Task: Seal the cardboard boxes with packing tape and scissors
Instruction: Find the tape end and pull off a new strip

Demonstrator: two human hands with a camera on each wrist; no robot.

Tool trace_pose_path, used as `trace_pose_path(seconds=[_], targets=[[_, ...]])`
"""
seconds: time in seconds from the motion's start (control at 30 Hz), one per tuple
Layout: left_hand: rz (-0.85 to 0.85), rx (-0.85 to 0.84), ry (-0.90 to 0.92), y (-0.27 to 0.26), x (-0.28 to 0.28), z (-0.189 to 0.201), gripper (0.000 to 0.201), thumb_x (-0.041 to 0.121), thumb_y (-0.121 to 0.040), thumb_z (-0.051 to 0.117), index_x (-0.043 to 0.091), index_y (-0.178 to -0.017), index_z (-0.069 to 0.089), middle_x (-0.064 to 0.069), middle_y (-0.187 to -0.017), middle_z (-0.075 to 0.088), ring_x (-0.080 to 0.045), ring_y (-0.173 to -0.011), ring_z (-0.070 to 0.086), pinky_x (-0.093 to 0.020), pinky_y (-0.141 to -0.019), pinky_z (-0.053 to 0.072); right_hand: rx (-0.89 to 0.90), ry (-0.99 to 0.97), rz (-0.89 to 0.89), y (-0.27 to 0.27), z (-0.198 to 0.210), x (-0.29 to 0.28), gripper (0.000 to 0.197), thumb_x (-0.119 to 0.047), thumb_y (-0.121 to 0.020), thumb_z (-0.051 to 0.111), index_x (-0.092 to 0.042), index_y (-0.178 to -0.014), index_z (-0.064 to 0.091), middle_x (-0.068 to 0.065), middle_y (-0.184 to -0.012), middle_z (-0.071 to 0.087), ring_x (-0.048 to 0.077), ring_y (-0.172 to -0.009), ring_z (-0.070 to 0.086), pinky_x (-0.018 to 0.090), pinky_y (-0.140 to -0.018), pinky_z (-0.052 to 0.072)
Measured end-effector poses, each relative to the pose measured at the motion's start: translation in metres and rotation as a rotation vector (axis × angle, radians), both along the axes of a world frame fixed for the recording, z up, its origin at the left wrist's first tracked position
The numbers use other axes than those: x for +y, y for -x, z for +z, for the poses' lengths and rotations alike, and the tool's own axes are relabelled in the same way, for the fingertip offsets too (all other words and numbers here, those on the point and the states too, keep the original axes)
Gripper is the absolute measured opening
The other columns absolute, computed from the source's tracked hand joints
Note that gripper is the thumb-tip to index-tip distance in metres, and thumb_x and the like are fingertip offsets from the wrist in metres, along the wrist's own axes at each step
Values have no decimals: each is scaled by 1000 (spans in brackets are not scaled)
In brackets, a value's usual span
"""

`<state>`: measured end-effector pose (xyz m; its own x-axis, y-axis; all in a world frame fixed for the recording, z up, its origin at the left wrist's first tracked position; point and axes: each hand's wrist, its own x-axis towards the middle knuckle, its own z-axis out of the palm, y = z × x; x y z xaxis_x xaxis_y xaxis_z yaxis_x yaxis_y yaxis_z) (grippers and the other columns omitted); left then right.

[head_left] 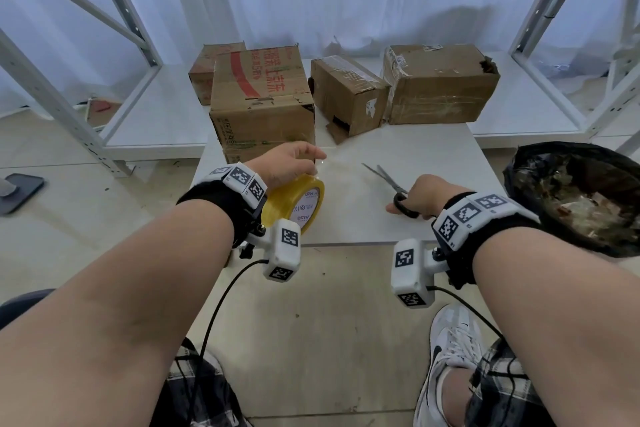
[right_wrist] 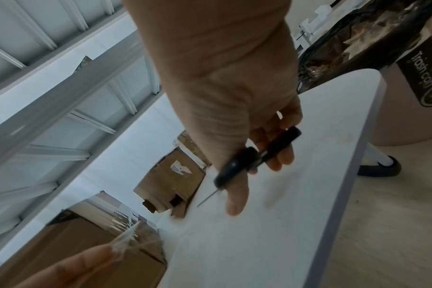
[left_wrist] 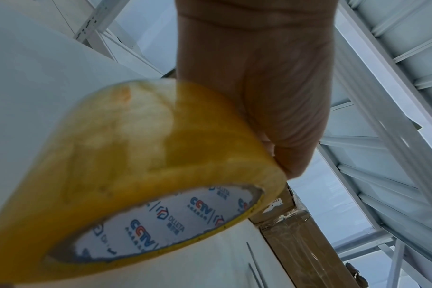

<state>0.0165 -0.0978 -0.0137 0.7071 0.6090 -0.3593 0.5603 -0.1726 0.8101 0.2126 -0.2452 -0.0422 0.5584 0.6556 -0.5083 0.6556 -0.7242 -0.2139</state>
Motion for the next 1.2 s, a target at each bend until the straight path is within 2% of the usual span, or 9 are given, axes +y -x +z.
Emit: trace_pose_path(seconds=[0.1, 0.23, 0.33, 0.47, 0.73, 0.87, 0.97, 1.07, 1.2], targets=[[-5, -11, 7, 1, 1, -2, 27, 10, -92, 56, 26, -114, 59, -1, -124, 58, -22, -110, 57, -42, -102, 46, -12, -60, -59, 0, -11, 3, 37, -32, -89, 64, -4, -72, 47, 7, -69, 52, 18, -60, 47, 27, -52, 34], [24, -19, -3, 2, 0, -3, 29, 7, -94, 52, 24, -116, 61, -3, -125, 59, -22, -114, 55, -45, -105, 43, -140, -181, -125, 6, -12, 9, 10, -15, -91, 54, -6, -97, 55, 16, -110, 60, 32, -99, 56, 32, -74, 44], [18, -18, -9, 2, 1, -2, 30, 6, -94, 51, 24, -116, 61, -3, -125, 58, -22, -115, 55, -45, -105, 43, -183, -413, -86, 16, -9, 17, 23, -17, -92, 54, -6, -109, 65, 14, -112, 60, 30, -105, 56, 35, -86, 46], [24, -36, -21, 2, 0, -3, 30, 4, -93, 51, 22, -116, 61, -3, -122, 60, -20, -112, 56, -43, -105, 43, 338, -809, 27, 50, 8, 33, 14, -17, -90, 64, -7, -96, 72, 3, -86, 67, 13, -80, 59, 25, -73, 49], [61, -73, -48, 1, -2, -1, 29, 5, -94, 46, 14, -114, 64, -10, -108, 59, -13, -85, 49, -27, -83, 45, 680, -633, -177, 74, 17, 53, 18, -18, -91, 64, -1, -98, 65, 7, -79, 62, 12, -66, 56, 19, -59, 51], [63, -81, -41, 1, -2, 1, 31, 4, -93, 45, 11, -116, 64, -11, -106, 59, -12, -83, 48, -24, -78, 43, 670, -664, -163, 74, 17, 54, 12, -2, -88, 63, -1, -99, 67, 10, -82, 63, 12, -66, 55, 16, -55, 48], [69, -88, -35, 1, -4, 3, 33, 1, -91, 43, 5, -117, 63, -7, -95, 59, -12, -79, 48, -26, -78, 42, 545, -749, 83, 73, 17, 52, 20, 9, -83, 57, -9, -91, 62, 13, -90, 65, 13, -71, 55, 18, -62, 48], [82, -103, -12, 2, -5, 4, 33, -1, -88, 42, 2, -113, 63, -2, -87, 57, -13, -81, 48, -33, -86, 41, 304, -778, 367, 72, 13, 52, 25, 8, -81, 57, -14, -93, 64, 1, -88, 63, 14, -77, 56, 17, -70, 46], [101, -102, -10, 2, -7, 7, 36, -3, -87, 41, 3, -114, 64, -2, -91, 59, -16, -87, 49, -30, -84, 42, 195, -838, 409, 67, 5, 52, 21, -3, -85, 65, -15, -101, 70, -4, -85, 61, 11, -73, 52, 16, -69, 41]])
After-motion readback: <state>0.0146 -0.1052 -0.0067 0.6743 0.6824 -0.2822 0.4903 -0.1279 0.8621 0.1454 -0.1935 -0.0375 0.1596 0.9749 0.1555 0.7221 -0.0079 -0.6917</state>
